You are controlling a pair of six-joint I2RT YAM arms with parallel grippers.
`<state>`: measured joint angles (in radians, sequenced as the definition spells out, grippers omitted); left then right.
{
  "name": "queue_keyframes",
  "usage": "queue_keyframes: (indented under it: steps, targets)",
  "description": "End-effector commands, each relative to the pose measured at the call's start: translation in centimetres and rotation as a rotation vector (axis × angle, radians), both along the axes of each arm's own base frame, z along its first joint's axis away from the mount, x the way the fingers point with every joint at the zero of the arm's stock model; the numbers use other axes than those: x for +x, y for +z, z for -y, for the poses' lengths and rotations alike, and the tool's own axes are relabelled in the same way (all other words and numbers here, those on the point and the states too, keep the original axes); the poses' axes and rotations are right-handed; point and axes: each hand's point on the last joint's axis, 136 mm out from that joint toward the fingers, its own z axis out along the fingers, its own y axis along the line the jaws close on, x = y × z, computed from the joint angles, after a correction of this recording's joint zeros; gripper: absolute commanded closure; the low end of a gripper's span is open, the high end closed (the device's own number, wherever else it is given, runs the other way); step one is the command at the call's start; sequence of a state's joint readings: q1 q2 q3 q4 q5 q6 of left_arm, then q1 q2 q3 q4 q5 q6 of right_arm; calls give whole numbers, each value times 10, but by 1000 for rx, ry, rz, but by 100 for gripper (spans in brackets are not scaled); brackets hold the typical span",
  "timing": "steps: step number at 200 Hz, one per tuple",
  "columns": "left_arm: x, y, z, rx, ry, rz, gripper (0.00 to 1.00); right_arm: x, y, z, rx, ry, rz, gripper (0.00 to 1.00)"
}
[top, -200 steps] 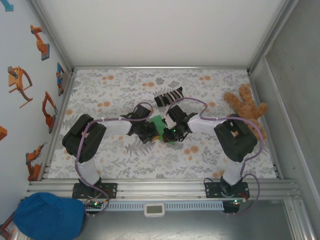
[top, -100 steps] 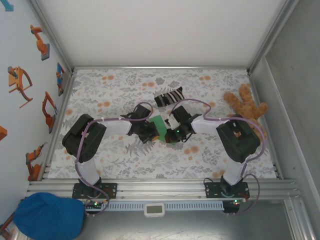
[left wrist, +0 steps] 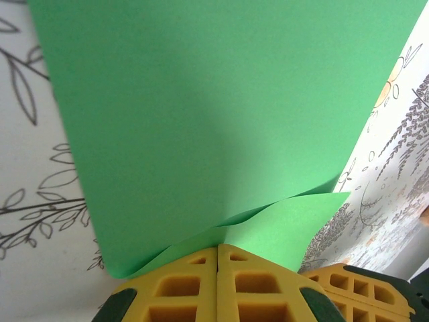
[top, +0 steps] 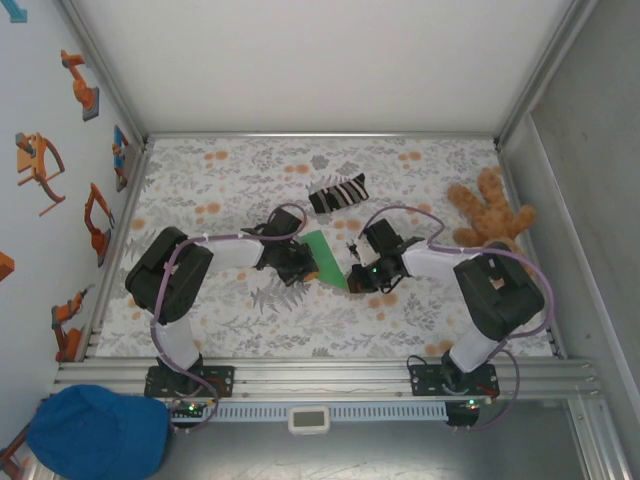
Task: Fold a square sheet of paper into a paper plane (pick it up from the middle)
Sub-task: Third fold the triangle at the center of the table.
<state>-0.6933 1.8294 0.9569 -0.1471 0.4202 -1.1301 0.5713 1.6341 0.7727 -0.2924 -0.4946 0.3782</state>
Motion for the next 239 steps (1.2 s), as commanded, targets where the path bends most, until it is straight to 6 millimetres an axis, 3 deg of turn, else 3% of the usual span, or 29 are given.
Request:
queue_keyframes:
  steps: [1,30,54,124,239]
  targets:
    - [-19,-43,-46,220,28,-105,98,-2,14,12,-22,-30,39,100]
    - [-19,-44,-41,214,8,-108,98,17,51,-3,68,-30,158,100]
    - [-20,-47,-37,211,-9,-113,98,28,63,-19,109,-8,183,100]
    - [-14,-46,-26,186,-44,-100,98,35,41,-48,135,18,107,100]
    - [-6,-32,-21,170,-46,-62,98,34,8,-47,65,12,13,100]
